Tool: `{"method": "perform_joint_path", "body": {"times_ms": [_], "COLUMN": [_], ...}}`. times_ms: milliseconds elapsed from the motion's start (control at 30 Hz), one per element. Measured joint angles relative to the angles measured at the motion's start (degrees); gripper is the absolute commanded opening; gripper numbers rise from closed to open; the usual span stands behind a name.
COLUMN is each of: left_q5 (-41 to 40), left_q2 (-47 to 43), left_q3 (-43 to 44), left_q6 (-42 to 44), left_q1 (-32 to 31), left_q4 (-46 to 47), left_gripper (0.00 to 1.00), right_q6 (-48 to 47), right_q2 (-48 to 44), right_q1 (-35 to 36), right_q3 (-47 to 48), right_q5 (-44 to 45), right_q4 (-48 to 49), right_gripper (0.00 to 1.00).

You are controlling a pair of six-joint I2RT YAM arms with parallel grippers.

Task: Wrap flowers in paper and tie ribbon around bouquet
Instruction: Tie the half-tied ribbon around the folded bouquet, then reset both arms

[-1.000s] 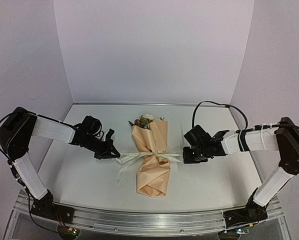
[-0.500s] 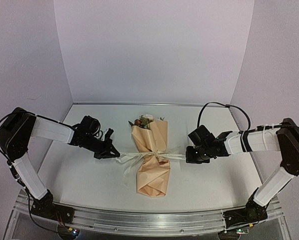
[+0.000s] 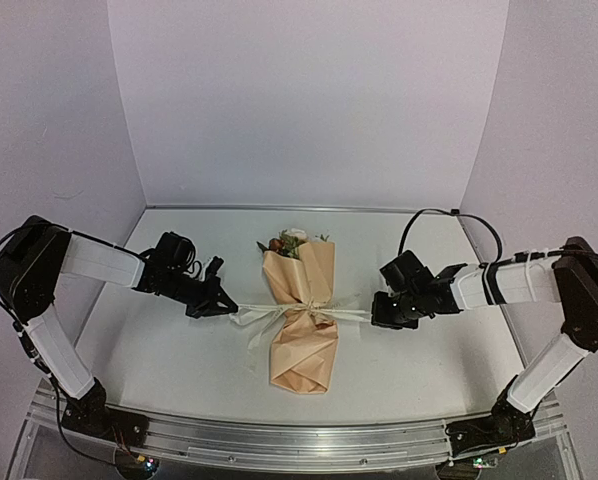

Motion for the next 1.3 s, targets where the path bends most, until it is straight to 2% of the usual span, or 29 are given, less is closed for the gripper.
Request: {"method": "perform_joint_path", "body": {"times_ms": [100,133,267,300,400,467,600,667,700,733,967,1300], "left_q5": [-0.1,-0.3,-3.5,-5.0,-8.6,-10.4,-13.2,-14.7,-15.5,-16.1,-24.0,-35.7], "left_q2": [0.0,0.0,0.0,0.0,0.0,-0.3,-2.5,-4.5,-5.8,-6.9,-14.5,-17.4], "left_q3": [0.4,0.7,3.3,4.0,5.3,5.9,6.2,6.2,6.3,6.6,10.6,16.3], "left_q6": [0.4,0.7,1.9,2.0,2.5,2.9,3.1,2.8,2.8,2.8,2.0,1.6], "left_q1": [0.0,0.0,-0.5,-0.5,-0.7,-1.2,-1.8,-2.0,-2.0,-2.0,-2.0,-1.9], "left_q4": [-1.0,-1.6,-5.1,-6.1,-8.9,-10.2,-12.1,-12.2,-12.2,-12.2,-10.0,-8.4], "left_gripper": [0.0,0.03,0.19,0.28,0.46,0.54,0.68,0.73,0.93,0.98,1.0,1.0], "right_q6": [-0.6,-1.0,-3.6,-4.3,-5.9,-6.4,-7.4,-8.3,-8.7,-9.0,-11.6,-15.7], "right_q2": [0.4,0.5,0.6,0.6,0.6,0.6,-0.5,-2.8,-4.6,-6.4,-20.4,-36.1], "right_q1": [-0.6,-0.7,-1.5,-2.1,-3.5,-3.7,-3.5,-3.5,-3.5,-3.4,-3.4,-3.4], "right_q3": [0.3,0.3,1.7,1.9,1.9,1.9,1.9,1.6,1.4,1.2,0.6,-3.3], "right_q5": [-2.1,-2.5,-4.8,-4.9,-6.0,-7.2,-10.8,-11.5,-11.5,-11.3,-5.3,9.0], "right_q4": [-0.2,-0.3,-3.4,-4.7,-8.0,-9.2,-10.0,-10.1,-10.2,-10.2,-11.7,-16.3], "right_gripper": [0.0,0.01,0.27,0.35,0.51,0.59,0.96,0.98,0.98,0.98,0.98,0.98]}}
